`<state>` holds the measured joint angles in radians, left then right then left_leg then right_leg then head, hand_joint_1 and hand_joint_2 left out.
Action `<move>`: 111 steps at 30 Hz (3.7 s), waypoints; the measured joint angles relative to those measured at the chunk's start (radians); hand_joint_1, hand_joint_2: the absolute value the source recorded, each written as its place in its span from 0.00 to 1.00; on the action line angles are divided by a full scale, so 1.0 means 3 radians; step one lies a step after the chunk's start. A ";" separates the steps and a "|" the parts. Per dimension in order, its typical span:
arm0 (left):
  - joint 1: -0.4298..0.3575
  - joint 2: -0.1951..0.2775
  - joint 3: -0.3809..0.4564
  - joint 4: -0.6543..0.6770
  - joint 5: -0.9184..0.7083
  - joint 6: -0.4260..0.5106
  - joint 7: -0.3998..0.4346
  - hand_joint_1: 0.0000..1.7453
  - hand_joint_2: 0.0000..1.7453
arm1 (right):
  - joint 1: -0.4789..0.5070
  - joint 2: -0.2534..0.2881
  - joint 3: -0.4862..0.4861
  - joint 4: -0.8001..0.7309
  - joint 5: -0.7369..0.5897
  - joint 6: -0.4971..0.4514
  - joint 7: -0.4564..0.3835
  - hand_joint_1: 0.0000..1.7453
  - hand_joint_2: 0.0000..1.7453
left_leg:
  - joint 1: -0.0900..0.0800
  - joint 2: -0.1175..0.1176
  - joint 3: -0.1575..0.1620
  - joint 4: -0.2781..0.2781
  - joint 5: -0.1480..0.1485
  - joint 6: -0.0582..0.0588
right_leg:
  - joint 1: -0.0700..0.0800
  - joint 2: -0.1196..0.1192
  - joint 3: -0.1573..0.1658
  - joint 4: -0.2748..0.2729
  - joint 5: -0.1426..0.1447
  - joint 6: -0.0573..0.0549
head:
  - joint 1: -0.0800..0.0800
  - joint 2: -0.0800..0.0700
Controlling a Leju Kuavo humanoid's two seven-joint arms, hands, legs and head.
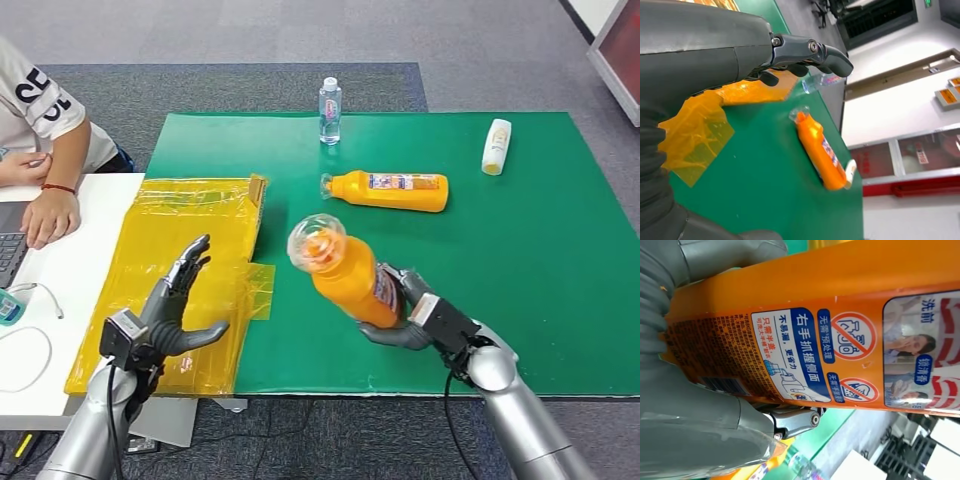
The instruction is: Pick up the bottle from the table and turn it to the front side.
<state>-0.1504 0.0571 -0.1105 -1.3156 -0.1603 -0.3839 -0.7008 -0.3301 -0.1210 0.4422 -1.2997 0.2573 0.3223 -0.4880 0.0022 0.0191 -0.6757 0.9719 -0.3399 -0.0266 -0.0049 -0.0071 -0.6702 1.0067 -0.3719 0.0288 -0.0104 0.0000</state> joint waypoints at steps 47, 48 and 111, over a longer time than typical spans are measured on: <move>-0.0651 0.0588 -0.0828 -0.0016 0.0495 -0.0920 -0.0005 0.00 1.00 | -0.0673 0.0399 0.0985 0.0822 -0.0264 0.0006 0.0059 1.00 1.00 | 0.0001 0.0000 -0.0015 0.0000 0.0016 -0.0003 | 0.0002 0.0000 -0.0019 0.0002 0.0013 -0.0005 | 0.0000 0.0000; -0.0657 0.0587 -0.0833 -0.0016 0.0497 -0.0921 -0.0005 0.00 1.00 | -0.0666 0.0401 0.0993 0.0808 -0.0289 0.0019 0.0054 1.00 1.00 | 0.0001 0.0000 -0.0015 0.0000 0.0016 -0.0003 | 0.0002 0.0000 -0.0019 0.0002 0.0013 -0.0005 | 0.0000 0.0000; -0.0750 0.0325 -0.0957 0.0011 0.0519 -0.0921 -0.0008 1.00 1.00 | -0.0268 0.0726 0.0801 0.0375 0.0702 -0.1041 0.0469 0.00 1.00 | 0.0001 0.0001 -0.0023 0.0000 0.0023 -0.0003 | 0.0003 0.0001 -0.0026 0.0002 0.0020 -0.0006 | 0.0000 0.0000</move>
<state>-0.3756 0.1547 -0.3977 -1.3122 -0.0047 -0.6602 -0.7032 -0.4103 0.0967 0.6825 -1.1872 0.4680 0.0100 -0.3472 0.0023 0.0193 -0.6827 0.9719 -0.3331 -0.0274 -0.0041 -0.0070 -0.6780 1.0075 -0.3659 0.0268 -0.0105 0.0000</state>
